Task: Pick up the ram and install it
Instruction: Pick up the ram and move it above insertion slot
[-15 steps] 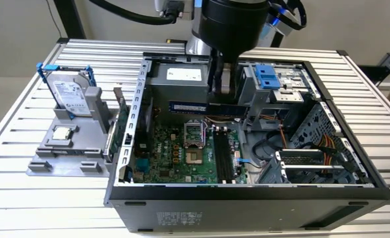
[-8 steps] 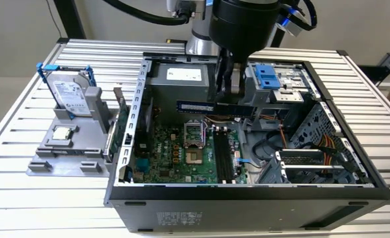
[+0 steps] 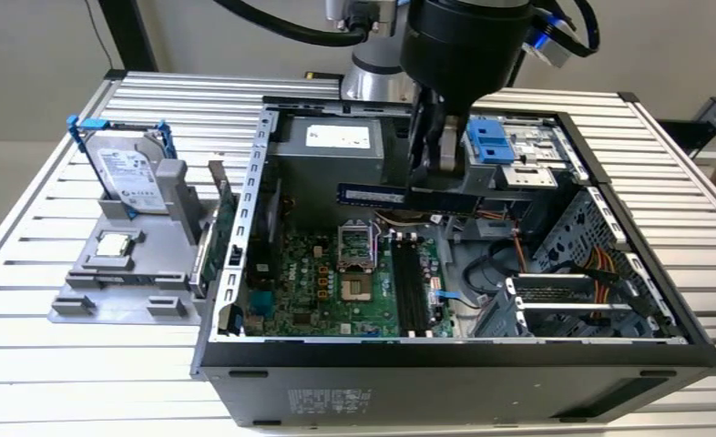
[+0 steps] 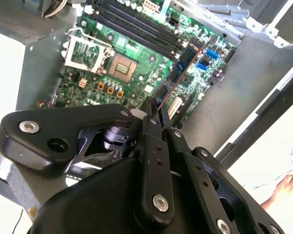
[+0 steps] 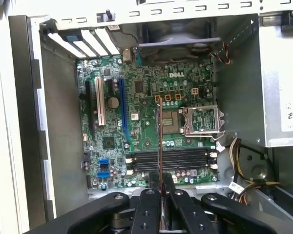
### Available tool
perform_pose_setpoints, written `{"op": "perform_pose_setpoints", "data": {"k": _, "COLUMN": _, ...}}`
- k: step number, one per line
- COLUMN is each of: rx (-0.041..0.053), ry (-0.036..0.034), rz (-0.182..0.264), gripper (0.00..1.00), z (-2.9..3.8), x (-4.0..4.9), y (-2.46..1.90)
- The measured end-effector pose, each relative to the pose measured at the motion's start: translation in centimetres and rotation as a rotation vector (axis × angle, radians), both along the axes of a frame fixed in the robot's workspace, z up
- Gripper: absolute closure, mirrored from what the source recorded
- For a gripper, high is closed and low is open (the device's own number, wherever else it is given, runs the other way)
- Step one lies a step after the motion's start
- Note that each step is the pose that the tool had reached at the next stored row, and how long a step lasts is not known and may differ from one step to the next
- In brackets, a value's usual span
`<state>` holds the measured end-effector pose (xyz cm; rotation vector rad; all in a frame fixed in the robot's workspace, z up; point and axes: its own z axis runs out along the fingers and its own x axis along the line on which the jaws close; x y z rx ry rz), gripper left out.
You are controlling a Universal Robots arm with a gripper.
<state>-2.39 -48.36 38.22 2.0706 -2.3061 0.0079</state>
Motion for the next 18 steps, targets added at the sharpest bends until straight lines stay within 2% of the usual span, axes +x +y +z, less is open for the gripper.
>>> {"op": "perform_pose_setpoints", "data": {"k": 5, "rx": 0.0, "ry": 0.0, "rz": -0.009, "gripper": 1.0, "z": 0.0, "x": 0.9, "y": 0.3}}
{"op": "perform_pose_setpoints", "data": {"k": 18, "rx": -0.0002, "ry": 0.0, "rz": -0.026, "gripper": 1.0, "z": 0.0, "x": 2.94, "y": 1.64}}
